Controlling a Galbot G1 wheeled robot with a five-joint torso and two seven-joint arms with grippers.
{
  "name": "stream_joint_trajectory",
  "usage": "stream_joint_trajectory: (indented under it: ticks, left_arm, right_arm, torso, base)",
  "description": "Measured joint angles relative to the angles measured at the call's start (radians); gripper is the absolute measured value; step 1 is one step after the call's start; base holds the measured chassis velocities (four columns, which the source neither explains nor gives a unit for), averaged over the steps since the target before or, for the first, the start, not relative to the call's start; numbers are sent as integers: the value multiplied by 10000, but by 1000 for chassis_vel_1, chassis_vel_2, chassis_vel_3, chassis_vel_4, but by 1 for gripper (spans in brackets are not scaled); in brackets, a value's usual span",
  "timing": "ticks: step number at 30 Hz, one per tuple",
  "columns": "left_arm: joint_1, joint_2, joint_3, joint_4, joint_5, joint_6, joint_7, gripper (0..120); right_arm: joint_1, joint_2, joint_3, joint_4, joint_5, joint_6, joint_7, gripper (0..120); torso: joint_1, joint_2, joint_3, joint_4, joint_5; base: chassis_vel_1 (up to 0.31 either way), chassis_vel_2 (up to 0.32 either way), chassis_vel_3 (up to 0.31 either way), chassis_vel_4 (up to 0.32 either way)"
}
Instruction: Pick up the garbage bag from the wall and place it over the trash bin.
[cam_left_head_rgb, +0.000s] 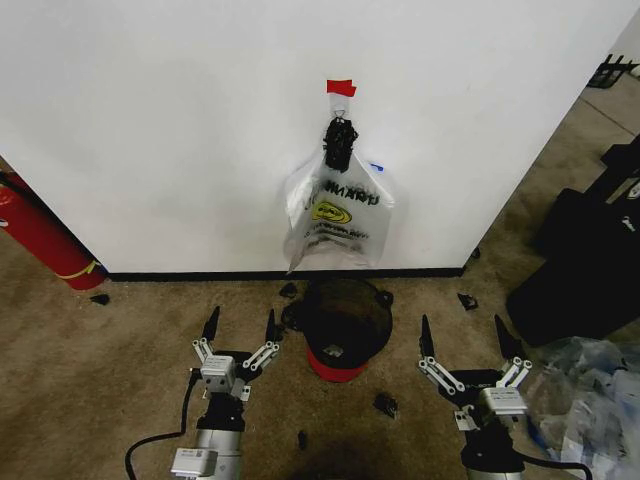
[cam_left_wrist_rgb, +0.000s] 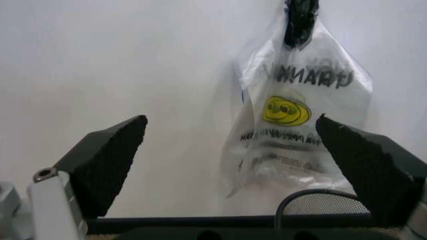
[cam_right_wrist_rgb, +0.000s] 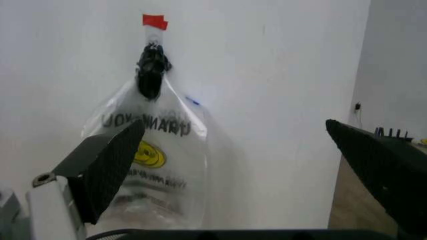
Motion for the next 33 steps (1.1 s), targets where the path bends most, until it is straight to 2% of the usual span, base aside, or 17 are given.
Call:
stream_joint_trajectory:
  ticks: [7, 11, 14, 16, 18, 21, 27, 28, 32, 33]
  left_arm:
    - [-7, 64, -35, 25, -30, -7, -12, 100]
    - [19, 109, -115, 6, -28, -8, -20, 100]
    - [-48, 118, -51, 8, 13, 64, -23, 100]
    - [-100, 138, -6, 33, 16, 95, -19, 100]
    - [-271, 260, 143, 167, 22, 197, 21, 100]
    - [-149, 226, 125, 195, 79, 204, 49, 100]
    - [143, -58, -232, 67, 117, 197, 44, 100]
    - [208, -114, -321, 19, 121, 184, 40, 100]
    - [342, -209, -546, -95, 135, 128, 37, 100]
    - [377, -228, -630, -133, 137, 109, 39, 100]
  right_arm:
    - [287, 0, 103, -177, 374, -223, -205, 100]
    - [1015, -156, 432, -550, 1425, -809, -562, 100]
    - [1500, -759, 745, -814, 3009, -1309, -1008, 100]
    - [1564, -882, 824, -870, 3351, -1360, -1159, 100]
    - [1814, -1257, 1120, -1104, 4302, -1493, -1729, 100]
    - [2658, -2025, 1196, -1627, 5039, -1883, -2214, 100]
    - [4621, -3009, 635, -2450, 6193, -2706, -2298, 100]
    - [5011, -3163, 471, -2643, 6428, -2840, -2298, 100]
    - [5746, -3443, 127, -2970, 6911, -3091, -2243, 100]
    - [6064, -3554, -40, -3110, 7078, -3186, -2214, 100]
  torso:
    - [0, 0, 0, 0, -1]
    - [0, 0, 0, 1, 0]
    - [0, 0, 0, 4, 2]
    - [0, 0, 0, 3, 2]
    - [0, 0, 0, -9, -2]
    - [0, 0, 0, 2, 4]
    - [0, -1, 1, 5, 1]
    - [1, -1, 1, -1, 0]
    - [0, -1, 1, 3, 2]
    - [1, -1, 1, -5, 0]
  base:
    - [0, 0, 0, 0]
    - [0, 0, 0, 0]
    - [0, 0, 0, 0]
    - [0, 0, 0, 0]
    - [0, 0, 0, 0]
    - [0, 0, 0, 0]
    - [0, 0, 0, 0]
    - [0, 0, 0, 0]
    - [0, 0, 0, 0]
    - [0, 0, 0, 0]
